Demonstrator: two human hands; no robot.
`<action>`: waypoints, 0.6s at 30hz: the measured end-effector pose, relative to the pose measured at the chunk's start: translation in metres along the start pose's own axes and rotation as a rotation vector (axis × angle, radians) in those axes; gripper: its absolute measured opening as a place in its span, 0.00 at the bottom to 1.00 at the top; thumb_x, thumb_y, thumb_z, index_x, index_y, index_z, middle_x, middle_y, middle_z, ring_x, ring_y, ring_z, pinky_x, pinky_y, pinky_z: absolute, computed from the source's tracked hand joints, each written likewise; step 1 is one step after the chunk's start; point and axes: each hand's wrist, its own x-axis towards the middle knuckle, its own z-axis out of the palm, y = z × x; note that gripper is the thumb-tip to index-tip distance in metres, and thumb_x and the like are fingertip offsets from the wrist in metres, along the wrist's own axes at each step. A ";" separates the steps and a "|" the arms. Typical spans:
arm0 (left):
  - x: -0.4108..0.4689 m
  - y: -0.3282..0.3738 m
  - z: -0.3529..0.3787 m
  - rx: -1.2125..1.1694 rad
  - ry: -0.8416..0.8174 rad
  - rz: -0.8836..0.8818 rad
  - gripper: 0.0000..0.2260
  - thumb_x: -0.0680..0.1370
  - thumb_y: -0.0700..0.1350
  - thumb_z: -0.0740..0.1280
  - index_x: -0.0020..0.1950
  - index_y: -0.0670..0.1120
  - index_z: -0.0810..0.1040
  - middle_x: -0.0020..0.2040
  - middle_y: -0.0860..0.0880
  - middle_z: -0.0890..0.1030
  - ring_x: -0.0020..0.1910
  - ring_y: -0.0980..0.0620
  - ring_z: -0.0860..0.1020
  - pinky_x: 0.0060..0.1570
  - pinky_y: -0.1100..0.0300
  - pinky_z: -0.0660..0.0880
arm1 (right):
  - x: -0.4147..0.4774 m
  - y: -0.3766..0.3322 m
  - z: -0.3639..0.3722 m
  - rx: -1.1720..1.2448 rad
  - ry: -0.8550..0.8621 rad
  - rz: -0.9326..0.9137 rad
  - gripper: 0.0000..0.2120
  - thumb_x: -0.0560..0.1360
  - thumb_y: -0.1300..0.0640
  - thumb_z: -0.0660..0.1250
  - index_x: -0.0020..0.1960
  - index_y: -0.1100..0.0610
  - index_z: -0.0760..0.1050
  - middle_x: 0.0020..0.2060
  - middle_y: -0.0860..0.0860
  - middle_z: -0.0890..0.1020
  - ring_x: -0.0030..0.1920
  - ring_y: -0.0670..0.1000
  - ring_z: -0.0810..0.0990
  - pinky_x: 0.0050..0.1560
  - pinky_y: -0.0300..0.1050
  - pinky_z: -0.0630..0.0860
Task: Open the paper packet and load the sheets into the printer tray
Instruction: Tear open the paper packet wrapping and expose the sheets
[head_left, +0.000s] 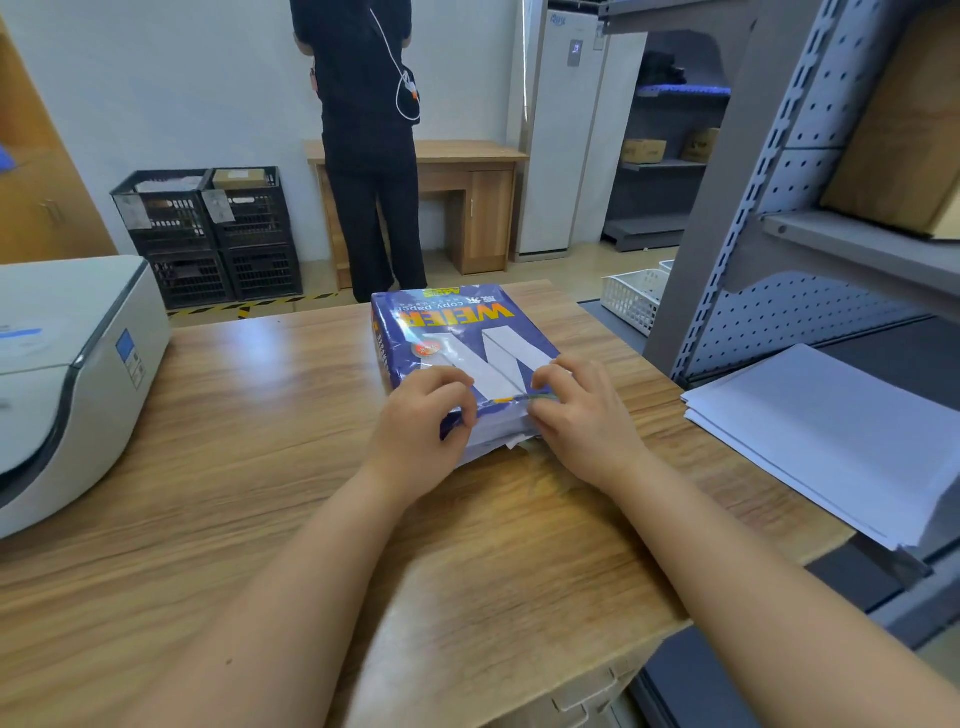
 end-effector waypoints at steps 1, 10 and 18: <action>-0.002 -0.001 0.000 -0.004 -0.011 -0.014 0.09 0.66 0.31 0.70 0.38 0.45 0.77 0.51 0.48 0.81 0.52 0.54 0.73 0.46 0.61 0.72 | -0.002 -0.002 -0.003 0.003 0.011 -0.007 0.06 0.68 0.65 0.71 0.34 0.60 0.76 0.46 0.58 0.81 0.53 0.59 0.72 0.47 0.51 0.66; -0.005 0.011 -0.014 -0.039 -0.161 -0.044 0.06 0.68 0.38 0.70 0.40 0.48 0.80 0.47 0.52 0.80 0.47 0.48 0.76 0.44 0.51 0.76 | -0.028 -0.010 -0.029 -0.031 0.018 0.005 0.08 0.66 0.67 0.72 0.32 0.60 0.76 0.36 0.56 0.77 0.39 0.59 0.75 0.39 0.49 0.67; -0.029 0.022 -0.012 0.369 -0.344 0.281 0.14 0.72 0.40 0.69 0.57 0.44 0.83 0.57 0.43 0.83 0.57 0.42 0.81 0.57 0.45 0.76 | -0.045 -0.019 -0.044 0.073 -0.034 0.168 0.07 0.66 0.63 0.76 0.42 0.57 0.82 0.40 0.55 0.79 0.41 0.59 0.76 0.40 0.48 0.70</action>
